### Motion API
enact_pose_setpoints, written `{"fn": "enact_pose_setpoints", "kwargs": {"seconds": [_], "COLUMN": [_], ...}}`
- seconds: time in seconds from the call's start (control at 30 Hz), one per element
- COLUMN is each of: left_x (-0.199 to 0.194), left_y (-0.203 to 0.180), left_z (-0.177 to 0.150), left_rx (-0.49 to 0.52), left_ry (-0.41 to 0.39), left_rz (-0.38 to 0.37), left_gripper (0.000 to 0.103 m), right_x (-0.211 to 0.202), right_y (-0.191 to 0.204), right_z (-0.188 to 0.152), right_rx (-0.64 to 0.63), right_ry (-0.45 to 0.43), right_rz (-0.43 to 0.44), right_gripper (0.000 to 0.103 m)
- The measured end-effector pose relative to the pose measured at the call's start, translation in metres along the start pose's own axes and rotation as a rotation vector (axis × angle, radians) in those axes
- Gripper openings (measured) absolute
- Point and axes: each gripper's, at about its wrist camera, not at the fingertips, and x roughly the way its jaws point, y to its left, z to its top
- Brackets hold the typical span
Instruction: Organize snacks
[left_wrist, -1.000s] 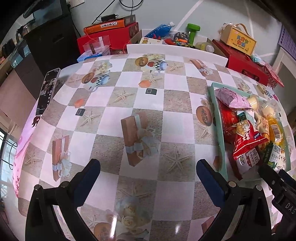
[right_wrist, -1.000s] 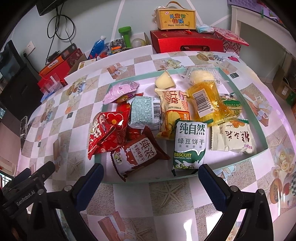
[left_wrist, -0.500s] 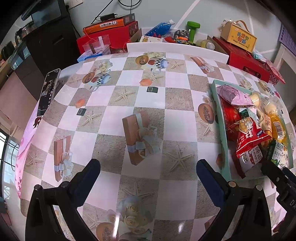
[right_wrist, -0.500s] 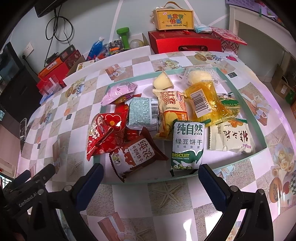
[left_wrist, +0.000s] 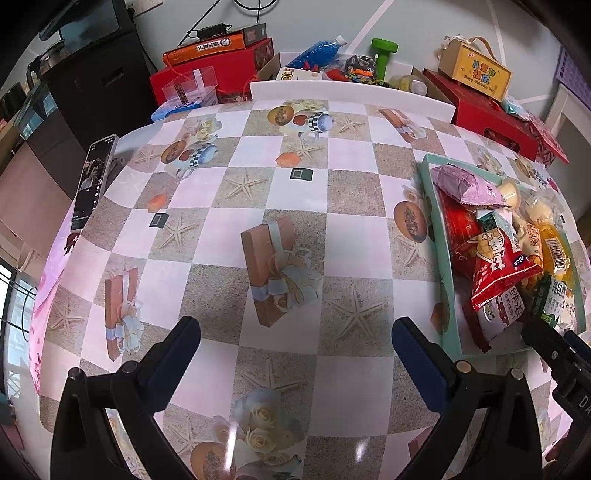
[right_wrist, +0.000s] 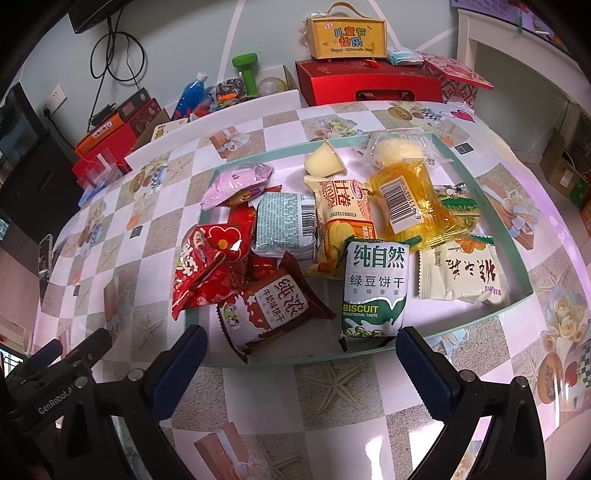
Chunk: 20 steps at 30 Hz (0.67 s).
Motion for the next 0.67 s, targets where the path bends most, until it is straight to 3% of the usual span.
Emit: {"fn": "enact_pose_setpoints", "kwargs": {"seconds": [0.67], "left_x": [-0.0038], "left_y": [-0.0012], "left_z": [-0.0002], "left_rx": [0.013], "left_ry": [-0.024], "left_rz": [-0.01], "left_gripper": [0.103], "right_x": [0.003], "right_y": [0.0005], "right_z": [0.0006], "right_rx": [-0.009], "right_ry": [0.01], "right_rz": [-0.001], "right_gripper": [0.103]}}
